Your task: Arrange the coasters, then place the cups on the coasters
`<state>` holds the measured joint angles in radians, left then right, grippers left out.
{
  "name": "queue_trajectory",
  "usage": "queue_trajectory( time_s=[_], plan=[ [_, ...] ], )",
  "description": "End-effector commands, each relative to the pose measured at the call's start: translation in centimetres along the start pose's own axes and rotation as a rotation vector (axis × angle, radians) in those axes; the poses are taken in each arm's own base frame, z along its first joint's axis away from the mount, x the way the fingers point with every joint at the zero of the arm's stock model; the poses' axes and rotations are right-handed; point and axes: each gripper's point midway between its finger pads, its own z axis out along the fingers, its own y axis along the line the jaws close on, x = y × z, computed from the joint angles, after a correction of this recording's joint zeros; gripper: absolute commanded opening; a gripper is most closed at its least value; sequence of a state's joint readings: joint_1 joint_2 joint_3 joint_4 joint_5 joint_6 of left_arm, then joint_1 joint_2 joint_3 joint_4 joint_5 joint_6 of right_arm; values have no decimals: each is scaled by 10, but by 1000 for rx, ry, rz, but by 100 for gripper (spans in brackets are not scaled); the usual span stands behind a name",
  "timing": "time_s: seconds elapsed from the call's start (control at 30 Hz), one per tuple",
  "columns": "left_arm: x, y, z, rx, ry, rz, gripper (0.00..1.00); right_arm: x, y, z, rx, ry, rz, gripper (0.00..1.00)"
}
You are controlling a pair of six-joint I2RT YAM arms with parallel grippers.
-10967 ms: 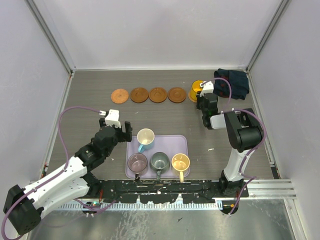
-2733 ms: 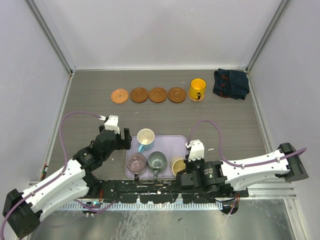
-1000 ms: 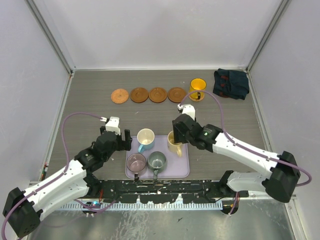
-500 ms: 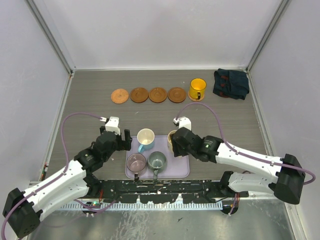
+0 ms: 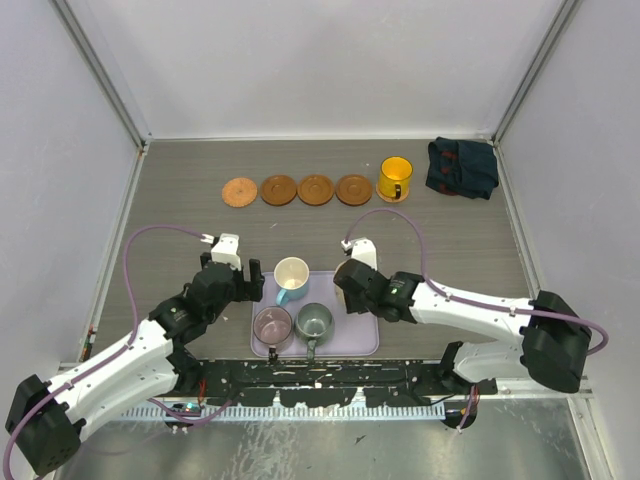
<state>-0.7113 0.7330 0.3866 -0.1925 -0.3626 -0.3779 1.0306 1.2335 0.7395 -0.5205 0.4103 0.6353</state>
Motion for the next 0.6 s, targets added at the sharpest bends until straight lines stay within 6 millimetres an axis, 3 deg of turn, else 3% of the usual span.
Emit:
queue_trajectory(
  time_s=[0.0, 0.1, 0.27, 0.43, 0.57],
  plan=[
    [-14, -3, 0, 4, -48, -16, 87, -12, 4, 10, 26, -54, 32, 43],
    [-13, -2, 2, -1, -43, -12, 87, -8, 1, 16, 55, -44, 25, 34],
    [-12, -2, 3, -2, -42, -8, 87, -7, -3, 22, 92, -45, 19, 1],
    [-11, -2, 5, -6, -39, -3, 87, -14, -3, 20, 99, -69, 8, 1],
    [-15, -1, 4, -11, -49, -3, 87, -33, 0, 11, 86, -141, 3, 1]
  ],
)
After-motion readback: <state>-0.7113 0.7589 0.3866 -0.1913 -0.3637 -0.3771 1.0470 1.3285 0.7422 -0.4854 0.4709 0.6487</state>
